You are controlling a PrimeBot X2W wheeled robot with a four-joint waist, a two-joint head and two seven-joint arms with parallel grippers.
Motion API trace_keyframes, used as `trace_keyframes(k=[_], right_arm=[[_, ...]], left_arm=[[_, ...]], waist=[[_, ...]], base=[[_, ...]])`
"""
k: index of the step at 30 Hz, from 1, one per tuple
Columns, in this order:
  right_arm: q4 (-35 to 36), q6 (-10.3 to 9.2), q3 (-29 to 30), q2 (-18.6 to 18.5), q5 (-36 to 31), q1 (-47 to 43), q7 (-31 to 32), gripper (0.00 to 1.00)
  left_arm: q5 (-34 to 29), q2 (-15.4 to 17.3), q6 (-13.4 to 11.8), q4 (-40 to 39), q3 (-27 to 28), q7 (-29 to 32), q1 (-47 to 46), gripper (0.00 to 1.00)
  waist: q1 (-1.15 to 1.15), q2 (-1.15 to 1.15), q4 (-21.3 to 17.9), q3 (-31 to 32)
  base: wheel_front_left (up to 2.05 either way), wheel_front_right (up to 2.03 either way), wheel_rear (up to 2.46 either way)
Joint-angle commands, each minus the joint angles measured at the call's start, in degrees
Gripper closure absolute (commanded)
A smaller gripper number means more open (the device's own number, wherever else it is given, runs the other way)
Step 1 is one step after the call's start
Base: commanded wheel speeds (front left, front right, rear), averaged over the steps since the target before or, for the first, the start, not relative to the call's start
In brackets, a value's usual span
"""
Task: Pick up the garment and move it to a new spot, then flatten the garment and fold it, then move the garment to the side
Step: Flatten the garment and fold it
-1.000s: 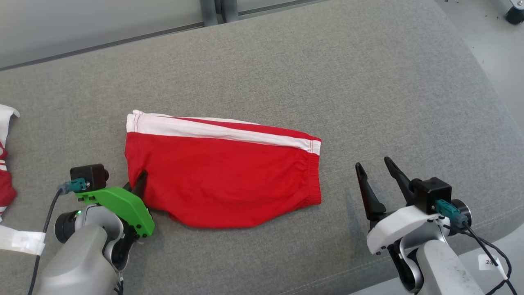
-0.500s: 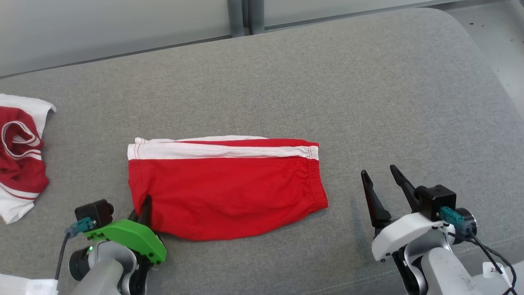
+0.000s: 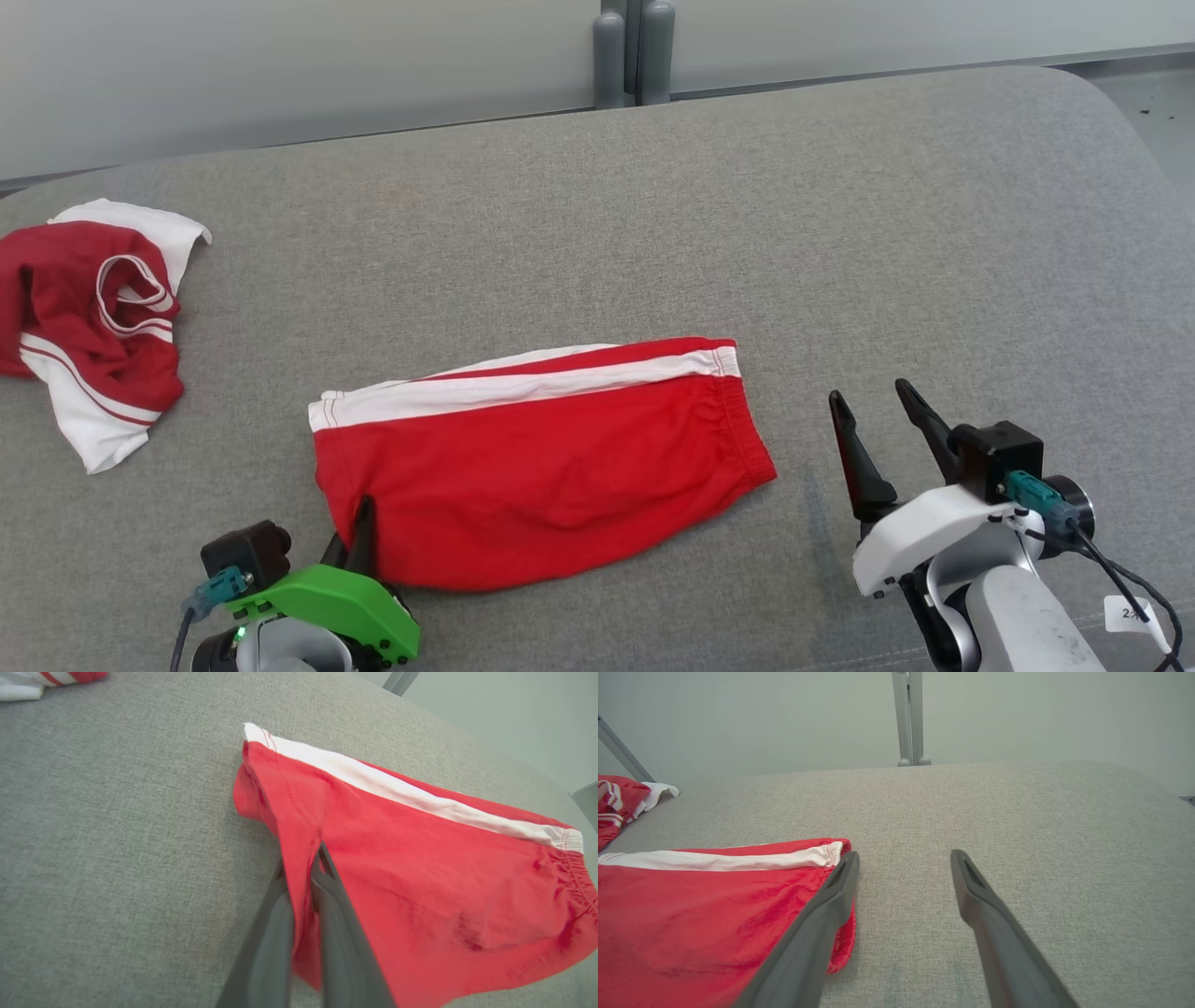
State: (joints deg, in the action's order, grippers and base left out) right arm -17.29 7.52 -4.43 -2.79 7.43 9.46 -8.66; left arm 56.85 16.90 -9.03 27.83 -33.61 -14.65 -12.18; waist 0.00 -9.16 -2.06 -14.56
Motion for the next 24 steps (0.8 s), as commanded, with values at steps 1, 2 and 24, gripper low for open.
trace_keyframes(k=[1, 2, 24], right_arm=[[0.1, -0.07, -0.1, -0.2, 0.4, -0.8, 0.0, 0.0], [0.0, -0.06, -0.2, -0.2, 0.4, -0.7, 0.1, 0.0], [-0.2, -0.06, 1.4, -0.2, -0.1, -2.3, 1.4, 0.0]], left_arm=[[-0.3, 0.4, -0.5, -0.6, -0.1, 0.3, 0.9, 1.0], [-0.6, 0.6, -0.7, -0.7, -0.2, 0.2, 0.9, 0.92], [-19.5, 1.4, -6.4, -14.1, 9.9, -0.5, 4.7, 0.0]], waist=[[0.0, 0.0, 0.2, 0.2], [0.0, 0.0, 0.1, 0.2], [0.0, 0.0, 2.1, 3.2]], base=[[0.0, 0.0, 0.0], [0.0, 0.0, 0.0], [0.0, 0.0, 0.0]])
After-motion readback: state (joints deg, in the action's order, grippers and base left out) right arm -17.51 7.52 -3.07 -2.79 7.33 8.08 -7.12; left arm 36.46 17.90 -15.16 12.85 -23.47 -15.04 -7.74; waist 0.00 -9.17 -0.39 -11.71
